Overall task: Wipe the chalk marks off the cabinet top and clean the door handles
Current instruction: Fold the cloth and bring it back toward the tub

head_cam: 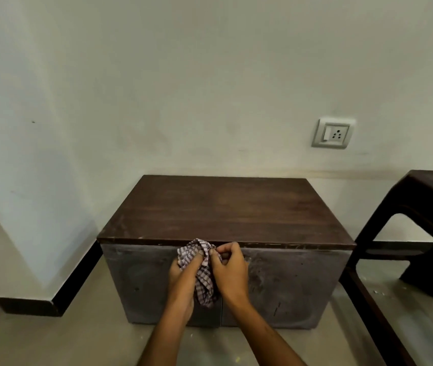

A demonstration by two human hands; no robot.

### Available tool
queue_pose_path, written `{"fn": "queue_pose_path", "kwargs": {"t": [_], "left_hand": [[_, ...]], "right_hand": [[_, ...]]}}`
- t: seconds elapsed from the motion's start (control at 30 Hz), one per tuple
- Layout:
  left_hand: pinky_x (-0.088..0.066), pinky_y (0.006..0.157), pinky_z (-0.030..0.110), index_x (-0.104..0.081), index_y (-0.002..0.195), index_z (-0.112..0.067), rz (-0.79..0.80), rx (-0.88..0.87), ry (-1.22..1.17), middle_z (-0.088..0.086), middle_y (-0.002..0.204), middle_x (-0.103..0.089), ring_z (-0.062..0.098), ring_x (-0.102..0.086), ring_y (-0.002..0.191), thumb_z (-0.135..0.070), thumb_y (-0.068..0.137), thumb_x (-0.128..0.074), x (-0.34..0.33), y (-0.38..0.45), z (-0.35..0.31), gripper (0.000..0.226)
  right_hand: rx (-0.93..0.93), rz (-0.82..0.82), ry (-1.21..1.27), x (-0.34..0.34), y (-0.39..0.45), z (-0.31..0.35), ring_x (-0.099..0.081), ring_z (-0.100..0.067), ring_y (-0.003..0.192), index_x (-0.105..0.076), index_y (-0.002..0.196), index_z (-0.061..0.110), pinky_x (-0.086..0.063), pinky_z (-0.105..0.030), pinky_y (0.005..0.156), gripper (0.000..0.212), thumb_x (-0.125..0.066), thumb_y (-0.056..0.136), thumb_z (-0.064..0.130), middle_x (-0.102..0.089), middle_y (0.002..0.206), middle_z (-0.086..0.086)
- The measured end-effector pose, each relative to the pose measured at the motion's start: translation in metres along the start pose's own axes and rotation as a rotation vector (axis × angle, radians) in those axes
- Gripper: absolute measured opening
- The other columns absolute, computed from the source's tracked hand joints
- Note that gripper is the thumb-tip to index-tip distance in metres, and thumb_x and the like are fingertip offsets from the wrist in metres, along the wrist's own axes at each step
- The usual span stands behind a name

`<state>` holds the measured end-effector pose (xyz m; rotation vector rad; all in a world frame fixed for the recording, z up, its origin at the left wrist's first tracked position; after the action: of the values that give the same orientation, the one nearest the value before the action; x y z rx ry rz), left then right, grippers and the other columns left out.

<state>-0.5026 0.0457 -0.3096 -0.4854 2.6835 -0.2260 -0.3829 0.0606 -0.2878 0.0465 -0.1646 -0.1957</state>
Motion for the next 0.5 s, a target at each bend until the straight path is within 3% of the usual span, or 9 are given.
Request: {"fn": "queue_pose_path", "kwargs": {"t": [0.1,0.27,0.4,0.5], "left_hand": [[-0.055,0.086,0.045,-0.063,0.114,-0.007,0.039,0.011,-0.078,0.017,0.104,-0.071,0.031,-0.069,0.094,-0.016,0.089,-0.063,-0.016,-0.013,-0.023,0.027],[-0.058,0.077,0.04,-0.061,0.116,-0.006,0.132,-0.022,-0.097,0.018,0.108,-0.069,0.03,-0.068,0.095,-0.014,0.091,-0.059,-0.056,-0.034,-0.059,0.027],[-0.058,0.069,0.036,-0.059,0.12,-0.008,0.318,-0.003,-0.032,0.017,0.109,-0.07,0.029,-0.069,0.097,-0.026,0.092,-0.059,-0.103,-0.058,-0.088,0.033],[-0.059,0.067,0.033,-0.062,0.114,-0.009,0.548,0.021,-0.014,0.014,0.106,-0.072,0.024,-0.07,0.097,-0.047,0.086,-0.054,-0.145,-0.088,-0.111,0.048]], "right_hand": [[-0.024,0.139,0.1,0.012,-0.001,0.022,-0.067,-0.008,0.092,-0.055,0.109,0.021,-0.057,-0.023,0.079,0.025,-0.068,0.089,0.03,-0.068,0.1,0.001],[-0.036,0.347,0.012,0.049,0.001,0.064,-0.069,-0.009,0.097,-0.065,0.112,0.016,-0.057,-0.031,0.088,0.036,-0.066,0.088,0.043,-0.072,0.105,0.001],[0.022,0.326,0.021,0.096,-0.001,0.102,-0.068,-0.008,0.096,-0.062,0.112,0.019,-0.056,-0.027,0.084,0.031,-0.067,0.089,0.038,-0.07,0.103,0.005],[0.02,0.225,-0.002,0.133,-0.001,0.127,-0.066,-0.012,0.1,-0.059,0.118,0.018,-0.056,-0.033,0.089,0.043,-0.069,0.085,0.043,-0.068,0.111,0.0]]}}
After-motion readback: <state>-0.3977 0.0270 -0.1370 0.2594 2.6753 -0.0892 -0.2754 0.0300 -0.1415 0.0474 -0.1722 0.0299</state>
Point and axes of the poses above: each hand's wrist, its own y-axis towards the middle knuckle, its own x-axis out of the back of the hand, z = x × y, the point moved 5 cm from there along y, towards the middle knuckle
